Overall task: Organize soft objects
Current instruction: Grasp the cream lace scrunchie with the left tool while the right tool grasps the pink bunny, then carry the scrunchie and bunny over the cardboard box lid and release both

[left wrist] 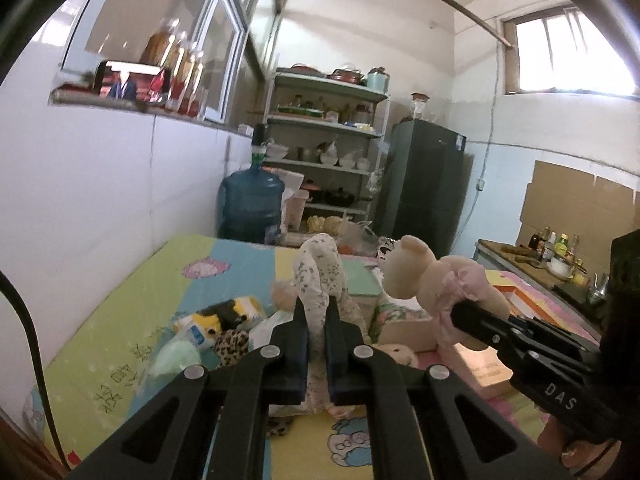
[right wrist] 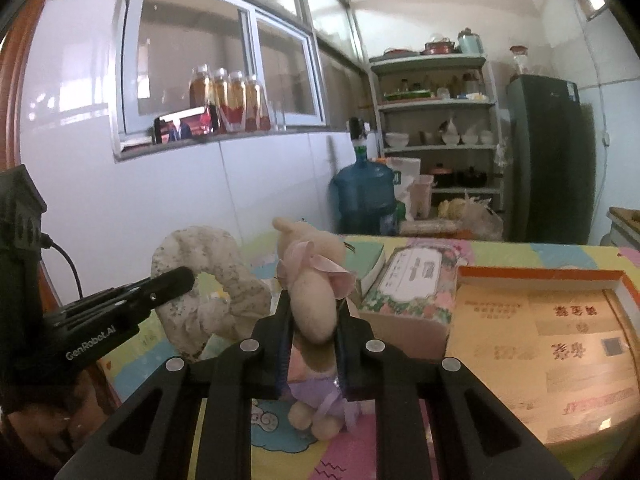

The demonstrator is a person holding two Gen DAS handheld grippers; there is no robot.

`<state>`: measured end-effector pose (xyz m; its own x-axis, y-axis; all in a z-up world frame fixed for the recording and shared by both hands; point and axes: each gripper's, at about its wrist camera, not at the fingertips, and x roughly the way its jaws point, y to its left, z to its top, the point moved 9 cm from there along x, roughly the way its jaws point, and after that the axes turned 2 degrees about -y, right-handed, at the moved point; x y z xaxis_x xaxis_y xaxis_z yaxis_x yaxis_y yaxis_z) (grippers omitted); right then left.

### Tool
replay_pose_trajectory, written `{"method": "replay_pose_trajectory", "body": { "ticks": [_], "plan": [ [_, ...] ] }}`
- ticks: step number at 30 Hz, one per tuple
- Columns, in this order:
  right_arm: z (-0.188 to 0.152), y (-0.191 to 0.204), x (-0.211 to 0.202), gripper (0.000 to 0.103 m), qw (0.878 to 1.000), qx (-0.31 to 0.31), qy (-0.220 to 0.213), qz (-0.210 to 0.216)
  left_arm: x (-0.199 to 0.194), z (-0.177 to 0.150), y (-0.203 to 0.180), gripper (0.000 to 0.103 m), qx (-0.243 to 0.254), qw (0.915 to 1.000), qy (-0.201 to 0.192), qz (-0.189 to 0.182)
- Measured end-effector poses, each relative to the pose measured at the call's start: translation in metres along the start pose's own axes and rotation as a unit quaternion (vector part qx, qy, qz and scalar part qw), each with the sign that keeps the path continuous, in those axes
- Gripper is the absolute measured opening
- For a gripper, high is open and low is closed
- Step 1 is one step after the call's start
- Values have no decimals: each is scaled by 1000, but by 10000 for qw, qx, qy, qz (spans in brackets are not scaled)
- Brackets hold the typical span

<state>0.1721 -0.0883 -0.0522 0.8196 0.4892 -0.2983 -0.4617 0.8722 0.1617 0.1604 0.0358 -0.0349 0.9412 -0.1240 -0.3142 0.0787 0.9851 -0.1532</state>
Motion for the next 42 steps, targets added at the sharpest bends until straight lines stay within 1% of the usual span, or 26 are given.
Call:
{"method": "replay_pose_trajectory", "body": {
  "ticks": [8,17,24,29,33,39,42],
  "plan": [
    [15,-16,-34,18,9992,61,-325,-244,-14,18,-38,7,232,9990,-232,-305],
    [26,-62,-81,18,9944,221,-674,-790,-16,30,-99,7,475,9950,-346,-812],
    [24,-110,-118,18,9874,380,-838,-1289,4,24,-149,7,555,9908,-138,-1223],
    [17,-148,-136,18,9811,518,-841,-1663,32,9,-182,7,526,9871,204,-1499],
    [7,-176,-139,18,9771,624,-737,-1895,54,-3,-204,7,514,9851,400,-1594],
    [-16,-223,-137,18,9707,819,-448,-2213,89,-28,-231,6,468,9811,757,-1719],
    [-26,-239,-132,18,9695,849,-300,-2280,105,-40,-242,6,431,9786,952,-1774]
  ]
}}
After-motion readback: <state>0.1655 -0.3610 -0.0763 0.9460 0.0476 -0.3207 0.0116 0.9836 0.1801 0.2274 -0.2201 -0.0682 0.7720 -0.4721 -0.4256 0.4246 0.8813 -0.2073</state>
